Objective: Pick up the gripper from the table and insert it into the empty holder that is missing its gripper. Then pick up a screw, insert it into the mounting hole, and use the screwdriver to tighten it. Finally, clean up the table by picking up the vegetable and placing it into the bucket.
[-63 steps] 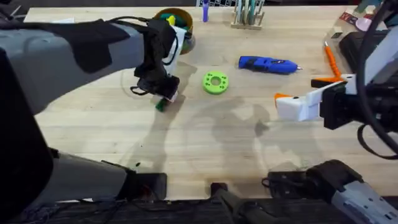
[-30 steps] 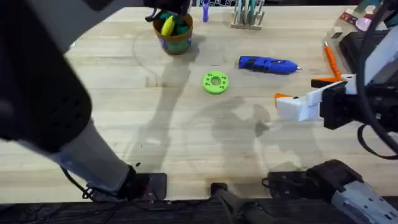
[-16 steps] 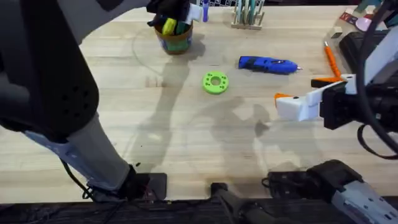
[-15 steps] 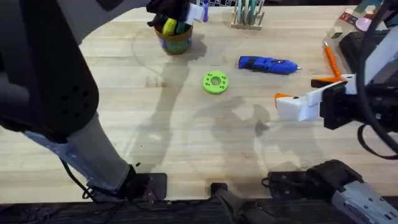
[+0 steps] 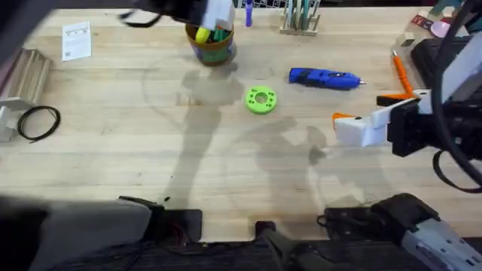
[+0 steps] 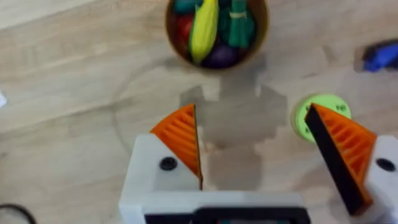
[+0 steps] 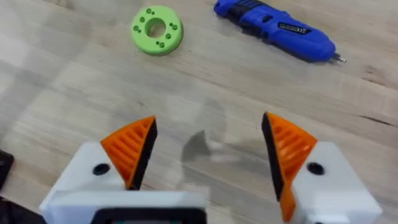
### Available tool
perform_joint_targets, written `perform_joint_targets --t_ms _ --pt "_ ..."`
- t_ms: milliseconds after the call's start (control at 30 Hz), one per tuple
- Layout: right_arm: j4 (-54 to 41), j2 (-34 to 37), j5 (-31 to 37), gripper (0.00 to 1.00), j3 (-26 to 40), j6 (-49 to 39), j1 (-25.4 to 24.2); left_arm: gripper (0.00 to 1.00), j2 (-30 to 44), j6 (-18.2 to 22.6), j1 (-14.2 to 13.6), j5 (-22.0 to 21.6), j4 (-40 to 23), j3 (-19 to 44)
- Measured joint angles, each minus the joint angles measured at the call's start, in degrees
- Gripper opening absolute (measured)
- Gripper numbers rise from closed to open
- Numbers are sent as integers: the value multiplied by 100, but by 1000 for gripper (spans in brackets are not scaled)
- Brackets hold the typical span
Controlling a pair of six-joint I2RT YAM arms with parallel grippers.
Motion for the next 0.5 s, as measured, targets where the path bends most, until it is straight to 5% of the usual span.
perform_joint_targets --t_ms 200,500 --pt "0 0 0 991 0 0 0 986 -1086 -14 0 0 -668 -444" --pt "-2 0 0 991 0 0 0 986 -2572 -323 0 0 -714 -2459"
